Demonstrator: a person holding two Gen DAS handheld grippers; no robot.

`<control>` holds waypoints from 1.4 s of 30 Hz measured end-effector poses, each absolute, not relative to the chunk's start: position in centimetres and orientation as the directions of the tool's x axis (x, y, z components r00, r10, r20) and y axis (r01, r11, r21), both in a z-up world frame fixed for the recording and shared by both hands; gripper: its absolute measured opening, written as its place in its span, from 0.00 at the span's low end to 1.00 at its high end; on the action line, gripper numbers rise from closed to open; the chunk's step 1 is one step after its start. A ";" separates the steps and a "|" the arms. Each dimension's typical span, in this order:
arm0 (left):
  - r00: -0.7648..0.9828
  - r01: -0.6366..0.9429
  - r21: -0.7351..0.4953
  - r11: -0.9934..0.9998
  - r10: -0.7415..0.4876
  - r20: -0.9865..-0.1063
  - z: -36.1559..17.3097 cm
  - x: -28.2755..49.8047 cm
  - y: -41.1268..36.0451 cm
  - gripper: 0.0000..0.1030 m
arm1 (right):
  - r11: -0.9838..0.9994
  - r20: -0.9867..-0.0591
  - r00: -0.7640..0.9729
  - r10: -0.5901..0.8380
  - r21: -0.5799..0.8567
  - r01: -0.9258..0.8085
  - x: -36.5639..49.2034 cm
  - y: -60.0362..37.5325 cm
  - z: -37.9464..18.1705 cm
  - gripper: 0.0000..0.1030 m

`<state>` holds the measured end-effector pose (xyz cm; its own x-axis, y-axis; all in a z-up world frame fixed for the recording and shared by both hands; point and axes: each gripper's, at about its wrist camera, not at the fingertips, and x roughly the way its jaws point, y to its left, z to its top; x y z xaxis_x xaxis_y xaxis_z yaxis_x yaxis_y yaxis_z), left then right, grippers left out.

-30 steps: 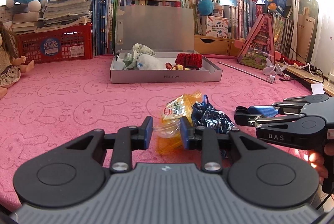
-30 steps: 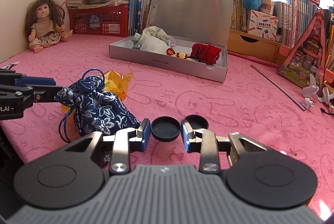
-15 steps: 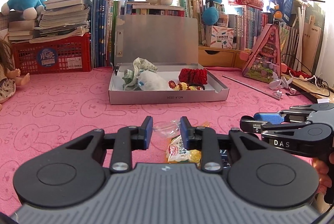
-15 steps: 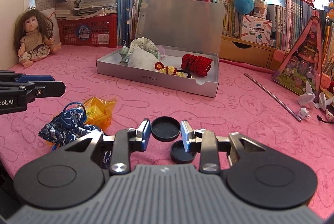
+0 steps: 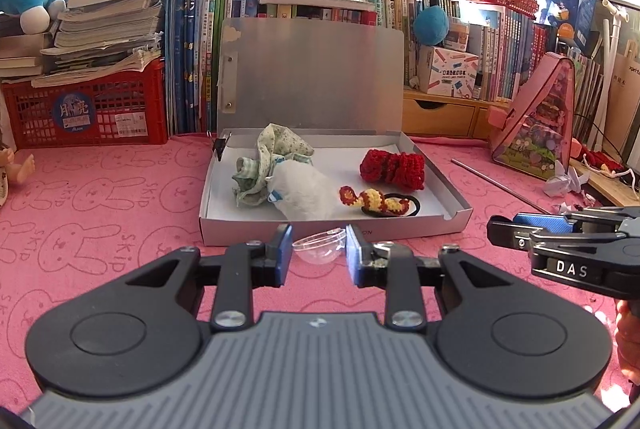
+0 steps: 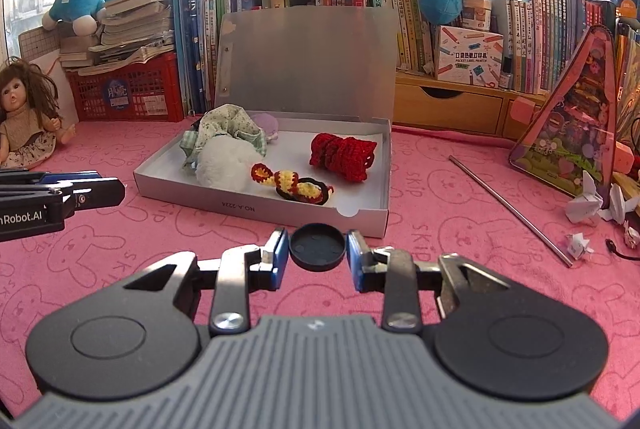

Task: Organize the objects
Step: 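Carry the clear cup and black lid into the white box with both grippers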

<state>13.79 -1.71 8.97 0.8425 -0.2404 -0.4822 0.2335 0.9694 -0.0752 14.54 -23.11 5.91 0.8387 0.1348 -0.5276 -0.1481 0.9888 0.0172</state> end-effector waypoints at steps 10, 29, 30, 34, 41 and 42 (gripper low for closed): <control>0.830 0.211 -0.033 0.977 -0.197 -0.521 8.9 19.6 -2.7 0.32 | 0.991 -0.546 0.829 0.119 0.010 -0.135 18.5 -23.0 5.9 0.35; 0.805 0.156 -0.037 0.987 -0.148 -0.575 6.3 27.3 -2.3 0.32 | 0.997 -0.608 0.789 0.083 0.056 -0.062 25.1 -24.1 4.7 0.35; 0.803 0.155 -0.034 0.987 -0.146 -0.577 6.2 27.4 -2.4 0.32 | 0.996 -0.610 0.787 0.087 0.060 -0.063 25.4 -24.1 4.6 0.35; 0.797 0.152 -0.027 0.988 -0.138 -0.588 5.6 28.0 -2.6 0.32 | 0.996 -0.623 0.778 0.087 0.069 -0.056 26.3 -24.1 4.2 0.35; 0.794 0.140 -0.018 0.990 -0.124 -0.596 4.7 29.2 -2.4 0.32 | 0.995 -0.644 0.759 0.090 0.084 -0.047 27.6 -24.1 3.1 0.35; 0.793 0.141 -0.021 0.990 -0.125 -0.597 4.7 29.3 -2.3 0.32 | 0.995 -0.648 0.756 0.092 0.088 -0.045 27.8 -24.1 3.0 0.35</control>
